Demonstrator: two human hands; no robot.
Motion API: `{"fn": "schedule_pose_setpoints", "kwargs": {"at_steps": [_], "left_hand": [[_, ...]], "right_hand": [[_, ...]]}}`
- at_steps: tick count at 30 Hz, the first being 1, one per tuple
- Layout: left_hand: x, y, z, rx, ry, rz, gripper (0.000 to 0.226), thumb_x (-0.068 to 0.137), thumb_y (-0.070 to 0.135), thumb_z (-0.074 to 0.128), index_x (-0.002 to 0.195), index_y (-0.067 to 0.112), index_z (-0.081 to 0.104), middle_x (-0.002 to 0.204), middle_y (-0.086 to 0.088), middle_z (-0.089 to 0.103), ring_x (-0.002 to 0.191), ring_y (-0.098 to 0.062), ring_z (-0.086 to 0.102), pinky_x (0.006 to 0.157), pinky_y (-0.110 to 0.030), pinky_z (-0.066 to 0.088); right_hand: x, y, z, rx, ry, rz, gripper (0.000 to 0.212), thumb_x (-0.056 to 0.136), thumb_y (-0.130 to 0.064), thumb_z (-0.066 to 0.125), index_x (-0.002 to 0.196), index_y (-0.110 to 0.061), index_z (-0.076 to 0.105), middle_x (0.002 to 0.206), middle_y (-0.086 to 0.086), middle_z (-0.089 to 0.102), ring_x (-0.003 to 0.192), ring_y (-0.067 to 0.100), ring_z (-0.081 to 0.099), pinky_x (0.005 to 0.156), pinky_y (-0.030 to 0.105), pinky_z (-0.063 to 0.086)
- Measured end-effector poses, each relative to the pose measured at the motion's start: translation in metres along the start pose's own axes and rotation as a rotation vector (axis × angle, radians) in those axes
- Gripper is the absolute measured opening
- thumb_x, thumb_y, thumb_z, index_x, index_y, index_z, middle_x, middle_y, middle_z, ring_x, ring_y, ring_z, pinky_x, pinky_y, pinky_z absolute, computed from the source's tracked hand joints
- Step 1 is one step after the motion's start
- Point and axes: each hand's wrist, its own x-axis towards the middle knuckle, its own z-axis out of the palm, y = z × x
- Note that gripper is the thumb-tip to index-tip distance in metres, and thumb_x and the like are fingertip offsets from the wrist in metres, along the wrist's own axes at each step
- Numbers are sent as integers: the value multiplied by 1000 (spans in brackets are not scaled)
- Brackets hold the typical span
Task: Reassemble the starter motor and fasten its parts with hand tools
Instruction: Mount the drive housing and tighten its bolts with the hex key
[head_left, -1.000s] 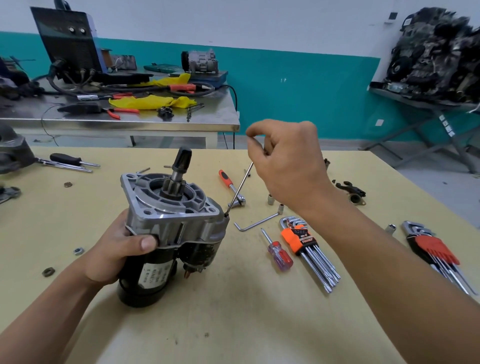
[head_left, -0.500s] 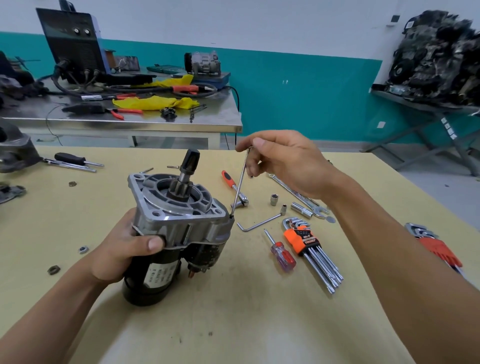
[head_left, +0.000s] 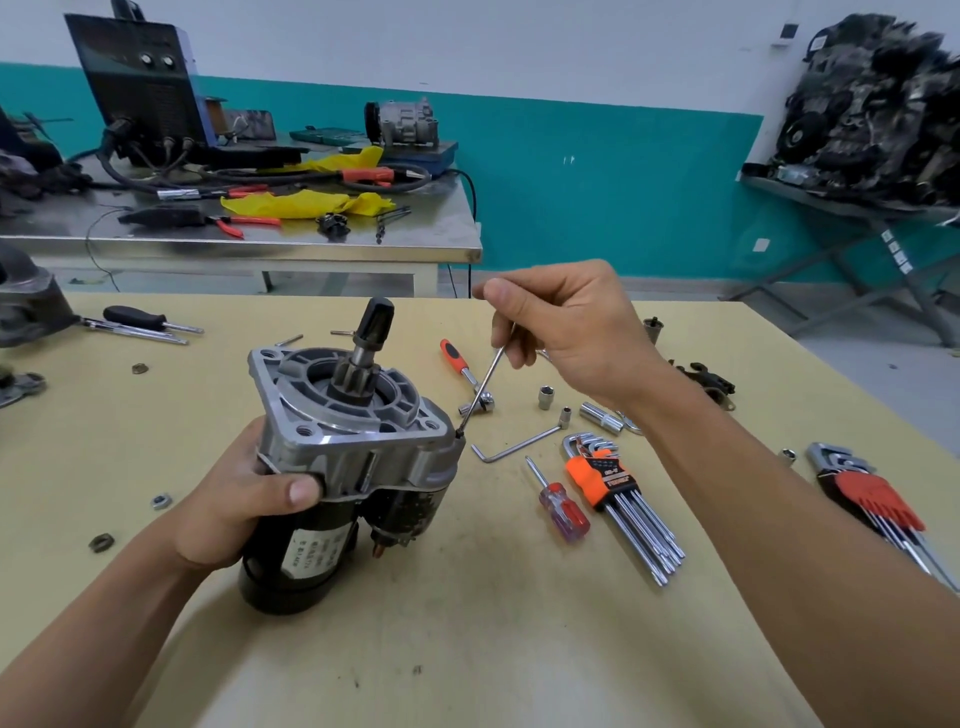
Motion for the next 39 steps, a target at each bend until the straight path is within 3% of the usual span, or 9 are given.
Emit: {"fn": "schedule_pose_setpoints", "kwargs": {"at_steps": [3,9,14,19,22,25,28,33,39], "left_hand": [[0,0,0,0,4,7,57,67,23,54,121,34,69,117,7,73,107,-13,69,88,-25,56],[0,-2,-1,-20,3,4,56,68,22,53,120,31,70,115,6,73,106,-14,69,87,-25,56],[0,-2,-2,-21,8,0,55,68,22,53,121,30,69,115,5,74,105,-15,70,86,-25,57],[0,-1,0,-23,13,2,56,67,22,53,119,33,70,113,7,74,104,-12,70,85,-24,57],[1,2,2,-12,-13,9,56,68,22,52,120,34,69,114,8,74,104,-12,70,85,-24,57],[1,2,2,-14,3,9,57,66,24,53,120,35,70,114,7,74,104,-12,70,84,-24,57],[1,1,2,-19,20,2,56,66,25,54,118,35,71,112,8,74,102,-12,71,84,-23,57],[0,2,2,-12,31,-20,54,65,26,59,117,31,72,114,2,74,106,-17,70,88,-27,57],[0,4,5,-18,33,-15,55,63,25,62,116,30,72,115,0,74,107,-20,69,90,-29,56]], "right_hand": [[-1,-2,9,65,59,112,19,100,-12,57,89,-14,73,60,2,69,38,13,53,39,19,39],[-5,0,11,568,38,454,24,100,-29,54,93,-11,67,65,3,66,42,8,46,41,15,39],[-14,12,30,824,141,297,17,81,-30,66,78,-14,70,70,3,68,39,6,48,40,13,39],[-15,22,57,439,583,-62,12,86,-15,73,80,-5,70,67,2,72,34,12,49,38,18,39],[-14,26,65,241,691,-257,6,84,-6,76,84,-1,72,69,5,73,42,18,57,43,28,49],[-11,30,69,19,771,-378,14,83,-6,77,90,6,73,72,14,73,53,24,68,50,41,56],[-8,31,72,-155,811,-468,14,85,-6,75,91,7,72,71,14,73,60,23,72,53,40,57],[-11,33,78,-281,689,-655,12,91,1,65,98,9,71,80,15,74,70,19,74,59,33,60],[-8,33,78,-280,691,-656,12,89,9,64,98,8,73,86,16,71,71,20,67,58,33,57]]}}
